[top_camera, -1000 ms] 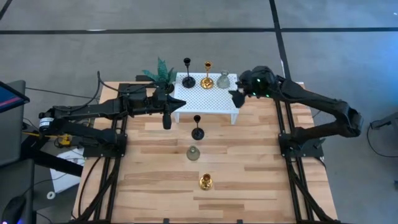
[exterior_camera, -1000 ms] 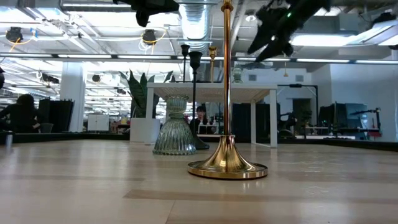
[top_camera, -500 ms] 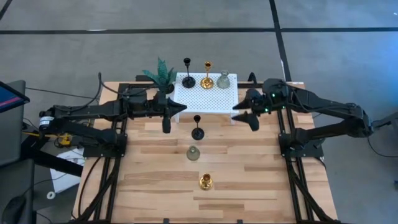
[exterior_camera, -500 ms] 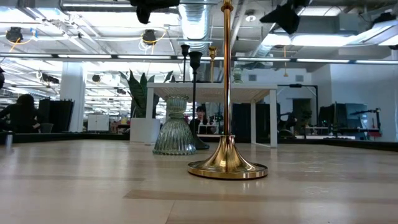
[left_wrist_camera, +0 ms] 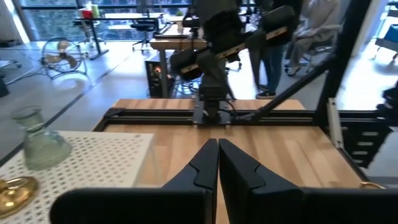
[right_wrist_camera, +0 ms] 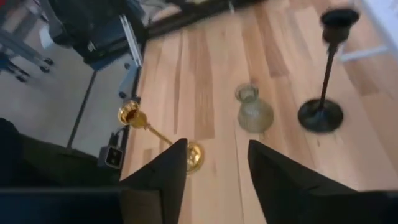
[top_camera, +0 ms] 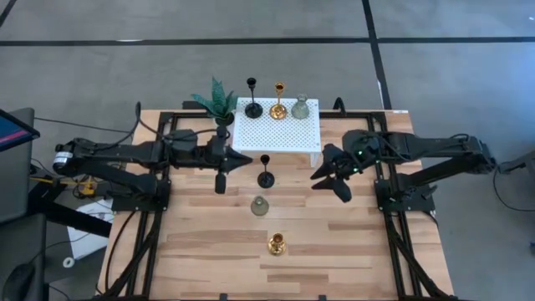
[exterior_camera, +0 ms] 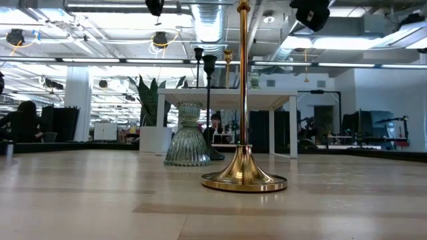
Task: Pick & Place candle stick holders
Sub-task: Align the black candle holder on the shelf with the other black candle holder
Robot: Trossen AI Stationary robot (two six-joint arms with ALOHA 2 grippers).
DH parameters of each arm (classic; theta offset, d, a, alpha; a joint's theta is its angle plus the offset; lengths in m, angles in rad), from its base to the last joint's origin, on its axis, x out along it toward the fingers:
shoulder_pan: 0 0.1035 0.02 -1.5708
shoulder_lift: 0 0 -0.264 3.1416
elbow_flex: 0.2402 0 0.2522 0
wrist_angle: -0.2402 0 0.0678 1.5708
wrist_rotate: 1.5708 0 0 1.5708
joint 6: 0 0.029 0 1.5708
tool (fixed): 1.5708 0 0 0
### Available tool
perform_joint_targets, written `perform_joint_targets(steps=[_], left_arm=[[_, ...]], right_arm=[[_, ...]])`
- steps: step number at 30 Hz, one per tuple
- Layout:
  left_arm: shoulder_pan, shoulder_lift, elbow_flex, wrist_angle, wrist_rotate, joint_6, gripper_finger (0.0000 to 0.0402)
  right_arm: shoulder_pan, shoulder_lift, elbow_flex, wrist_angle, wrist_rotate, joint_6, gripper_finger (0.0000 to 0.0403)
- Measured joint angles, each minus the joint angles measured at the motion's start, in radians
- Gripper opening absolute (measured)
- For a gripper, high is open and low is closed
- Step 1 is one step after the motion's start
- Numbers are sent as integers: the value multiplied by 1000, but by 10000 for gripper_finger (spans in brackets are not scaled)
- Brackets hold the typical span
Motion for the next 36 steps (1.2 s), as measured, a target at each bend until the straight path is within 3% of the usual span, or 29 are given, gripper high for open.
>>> perform_joint_targets(steps=[7,12,17,27,36], left_arm=[[-60,0,0,-19,0,-25,12],[-74,18,0,-154,-71,-134,5],[-70,116,-1,-202,-80,-154,9],[-68,346,0,-195,-107,-150,12],[-64,357,0,-187,-231,-150,5]], right_arm=[[12,49,-1,35,3,0,101],[11,76,0,104,6,-14,54],[11,85,-2,157,6,-63,7],[11,68,-2,191,5,-80,3],[11,61,-2,195,9,-80,1]])
